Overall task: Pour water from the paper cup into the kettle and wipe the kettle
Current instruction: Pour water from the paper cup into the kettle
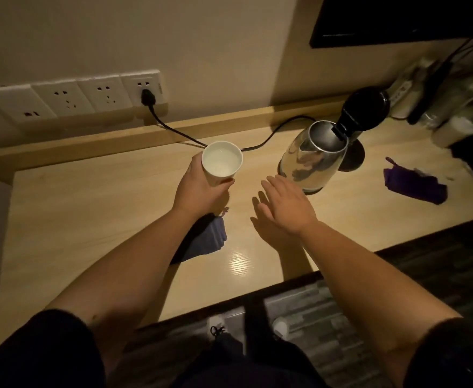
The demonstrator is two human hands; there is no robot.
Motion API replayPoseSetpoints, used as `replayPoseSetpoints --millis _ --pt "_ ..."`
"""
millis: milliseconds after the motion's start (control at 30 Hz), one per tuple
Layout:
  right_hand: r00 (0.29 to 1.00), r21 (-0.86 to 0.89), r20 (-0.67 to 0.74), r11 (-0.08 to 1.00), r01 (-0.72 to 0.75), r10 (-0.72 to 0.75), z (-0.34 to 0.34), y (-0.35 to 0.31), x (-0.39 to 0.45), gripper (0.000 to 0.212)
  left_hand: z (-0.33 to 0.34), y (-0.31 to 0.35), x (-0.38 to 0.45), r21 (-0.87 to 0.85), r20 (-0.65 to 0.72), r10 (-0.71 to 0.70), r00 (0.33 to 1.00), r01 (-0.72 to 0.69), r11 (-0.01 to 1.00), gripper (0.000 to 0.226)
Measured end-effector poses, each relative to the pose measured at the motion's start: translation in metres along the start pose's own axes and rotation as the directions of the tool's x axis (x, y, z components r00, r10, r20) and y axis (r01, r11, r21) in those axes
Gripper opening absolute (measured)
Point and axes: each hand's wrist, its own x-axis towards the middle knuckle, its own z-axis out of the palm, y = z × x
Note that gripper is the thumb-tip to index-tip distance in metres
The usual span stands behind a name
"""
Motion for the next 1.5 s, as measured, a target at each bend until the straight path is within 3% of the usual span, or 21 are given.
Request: replayPoseSetpoints --millis 267,667,933,1200,1500 --pt "0.988 0.025 -0.062 0.990 -0.141 0.142 0.006 0.075 -0.060 0.054 0.042 0.048 -0.014 0.022 0.087 0.091 0.992 -0.093 0.995 0.083" --pt "0.968 0.063 0.031 0.967 -0.249 0.247 0.049 0.162 -0.082 0.061 0.080 0.085 -0.007 0.098 0.037 0.130 0.991 -0.133 0.986 0.087" --pt "0.959 0.022 0.126 0.966 -0.258 0.253 0.082 0.181 -0.062 0.071 0.086 0.092 0.005 0.115 0.005 0.134 0.991 -0.133 0.984 0.086" --pt "0.964 0.064 0.094 0.964 -0.257 0.250 0.095 0.184 -0.060 0.073 0.092 0.104 0.038 0.130 0.015 0.209 0.978 -0.209 0.969 0.083" --pt "0.963 0.060 0.084 0.963 -0.262 0.256 0.097 0.184 -0.059 0.088 0.091 0.117 0.073 0.214 0.110 0.278 0.954 -0.296 0.931 0.077"
